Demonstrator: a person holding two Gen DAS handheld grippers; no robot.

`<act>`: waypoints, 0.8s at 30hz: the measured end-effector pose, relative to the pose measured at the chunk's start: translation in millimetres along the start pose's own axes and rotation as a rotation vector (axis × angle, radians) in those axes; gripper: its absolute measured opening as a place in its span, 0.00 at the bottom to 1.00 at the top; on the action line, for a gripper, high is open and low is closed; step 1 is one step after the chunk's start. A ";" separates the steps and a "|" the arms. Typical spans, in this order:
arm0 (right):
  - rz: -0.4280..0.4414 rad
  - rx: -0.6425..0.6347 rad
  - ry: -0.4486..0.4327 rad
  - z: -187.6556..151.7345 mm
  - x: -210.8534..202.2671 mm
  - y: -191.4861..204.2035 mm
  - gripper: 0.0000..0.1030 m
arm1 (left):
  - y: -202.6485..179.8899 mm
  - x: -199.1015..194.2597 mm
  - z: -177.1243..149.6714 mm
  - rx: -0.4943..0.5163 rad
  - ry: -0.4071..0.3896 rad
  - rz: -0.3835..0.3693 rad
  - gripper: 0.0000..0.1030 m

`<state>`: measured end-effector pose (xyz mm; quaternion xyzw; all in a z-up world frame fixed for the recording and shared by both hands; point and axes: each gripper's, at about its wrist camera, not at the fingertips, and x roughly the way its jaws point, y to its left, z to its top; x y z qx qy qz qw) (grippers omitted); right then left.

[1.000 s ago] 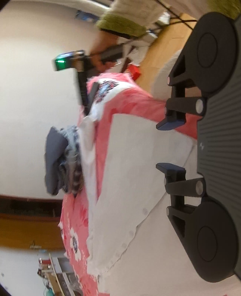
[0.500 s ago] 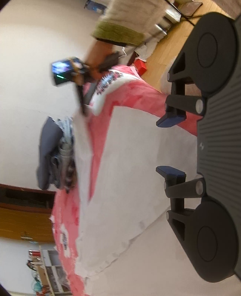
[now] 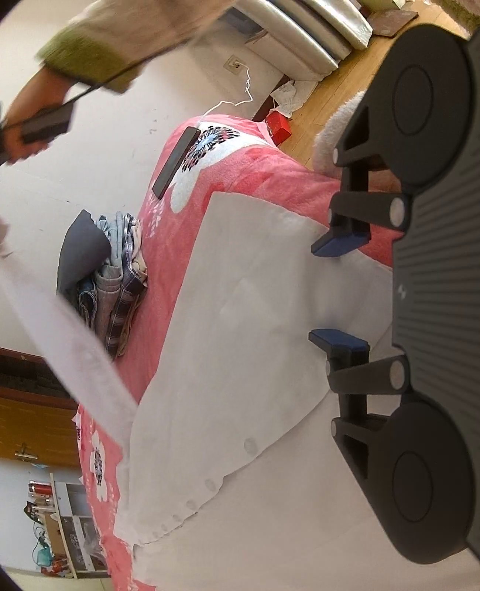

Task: Fold clothes

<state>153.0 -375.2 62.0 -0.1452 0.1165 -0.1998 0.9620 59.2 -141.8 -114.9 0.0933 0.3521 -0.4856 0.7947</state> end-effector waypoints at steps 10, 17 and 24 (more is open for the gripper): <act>-0.173 0.048 0.098 54.1 97.5 -65.4 0.04 | 8.3 -2.3 0.8 -0.030 0.017 -0.048 0.43; -0.251 0.043 0.132 59.7 140.8 -75.2 0.04 | 12.2 -2.6 0.7 -0.036 0.027 -0.073 0.42; -0.060 -0.011 -0.083 96.0 109.7 -28.4 0.04 | 15.9 -10.5 0.1 -0.082 0.005 -0.099 0.42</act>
